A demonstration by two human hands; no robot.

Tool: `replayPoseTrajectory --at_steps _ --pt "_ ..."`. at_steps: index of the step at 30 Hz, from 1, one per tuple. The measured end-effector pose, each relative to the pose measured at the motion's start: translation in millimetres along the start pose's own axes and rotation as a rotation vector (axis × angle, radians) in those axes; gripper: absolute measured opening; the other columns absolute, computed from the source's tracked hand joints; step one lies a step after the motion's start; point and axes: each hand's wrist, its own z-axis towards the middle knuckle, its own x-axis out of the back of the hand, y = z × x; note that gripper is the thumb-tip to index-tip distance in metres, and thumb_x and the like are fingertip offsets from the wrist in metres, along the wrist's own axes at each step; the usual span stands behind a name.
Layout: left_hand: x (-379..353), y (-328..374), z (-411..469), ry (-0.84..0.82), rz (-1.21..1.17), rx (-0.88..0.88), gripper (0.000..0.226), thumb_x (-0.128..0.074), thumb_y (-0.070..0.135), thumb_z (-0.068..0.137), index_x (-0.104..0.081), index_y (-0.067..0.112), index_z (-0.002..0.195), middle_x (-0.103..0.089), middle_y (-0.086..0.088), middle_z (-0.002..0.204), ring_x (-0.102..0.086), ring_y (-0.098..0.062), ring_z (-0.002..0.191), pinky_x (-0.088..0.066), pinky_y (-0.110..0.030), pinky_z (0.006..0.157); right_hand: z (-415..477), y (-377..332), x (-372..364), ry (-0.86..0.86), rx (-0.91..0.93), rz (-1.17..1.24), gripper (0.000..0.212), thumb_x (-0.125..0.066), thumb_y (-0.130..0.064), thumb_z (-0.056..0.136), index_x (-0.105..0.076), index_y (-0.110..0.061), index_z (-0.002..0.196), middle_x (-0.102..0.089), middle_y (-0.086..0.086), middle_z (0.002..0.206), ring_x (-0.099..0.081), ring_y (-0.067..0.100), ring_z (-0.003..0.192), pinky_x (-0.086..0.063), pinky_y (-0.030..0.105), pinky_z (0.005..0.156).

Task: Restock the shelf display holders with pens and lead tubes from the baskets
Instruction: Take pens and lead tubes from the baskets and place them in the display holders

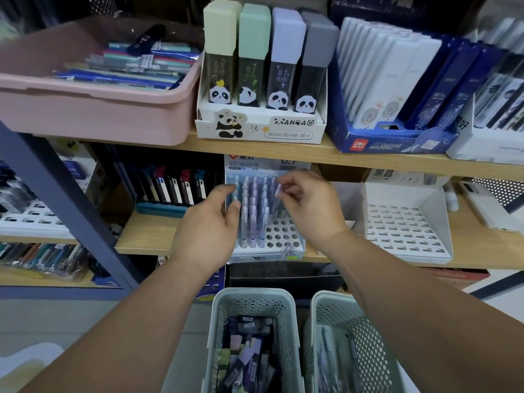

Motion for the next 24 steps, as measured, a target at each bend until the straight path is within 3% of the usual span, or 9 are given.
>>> replayPoseTrajectory --at_steps 7,15,18,21,24 --pt "-1.0 1.0 0.2 0.003 0.033 -0.01 0.037 -0.044 0.038 0.105 -0.049 0.035 0.141 -0.05 0.006 0.049 -0.055 -0.016 0.052 -0.055 -0.04 0.065 -1.0 3.3 -8.7 -0.009 -0.018 -0.023 0.022 -0.073 -0.001 0.086 -0.073 -0.012 0.105 -0.067 -0.007 0.09 -0.069 0.013 0.086 -0.059 0.034 0.087" --pt "-0.7 2.2 0.0 0.008 0.025 -0.013 0.037 -0.043 0.039 0.105 -0.049 0.035 0.141 -0.06 0.003 0.057 -0.065 -0.018 0.065 -0.056 -0.042 0.068 2.0 -0.4 -8.5 -0.038 -0.011 -0.064 0.022 -0.072 -0.004 0.088 -0.072 -0.014 0.108 -0.071 -0.001 0.097 -0.068 0.013 0.089 -0.058 0.035 0.087" --pt "-1.1 1.9 -1.7 0.006 0.043 -0.01 0.039 -0.042 0.041 0.105 -0.046 0.036 0.143 -0.055 0.006 0.055 -0.059 -0.013 0.061 -0.048 -0.034 0.061 -5.1 0.2 -3.8 -0.045 -0.016 -0.055 0.033 -0.071 -0.008 0.09 -0.066 -0.021 0.119 -0.066 -0.011 0.092 -0.065 0.008 0.086 -0.057 0.03 0.084" --pt "3.2 -2.9 -8.9 -0.008 0.061 -0.025 0.044 -0.04 0.046 0.104 -0.034 0.044 0.147 -0.06 0.01 0.066 -0.058 -0.008 0.064 -0.045 -0.032 0.058 -25.4 9.2 8.9 0.006 -0.034 -0.008 0.04 -0.07 -0.012 0.091 -0.059 -0.03 0.124 -0.062 -0.017 0.088 -0.062 0.001 0.08 -0.053 0.019 0.078" --pt "12.3 -12.6 -21.1 0.002 0.098 -0.028 0.048 -0.044 0.048 0.102 -0.03 0.044 0.148 -0.063 0.014 0.082 -0.06 -0.005 0.069 -0.049 -0.033 0.062 -58.7 25.1 29.0 0.07 -0.075 0.017 0.035 -0.07 -0.017 0.09 -0.059 -0.038 0.116 -0.063 -0.016 0.085 -0.061 0.002 0.079 -0.052 0.018 0.075"
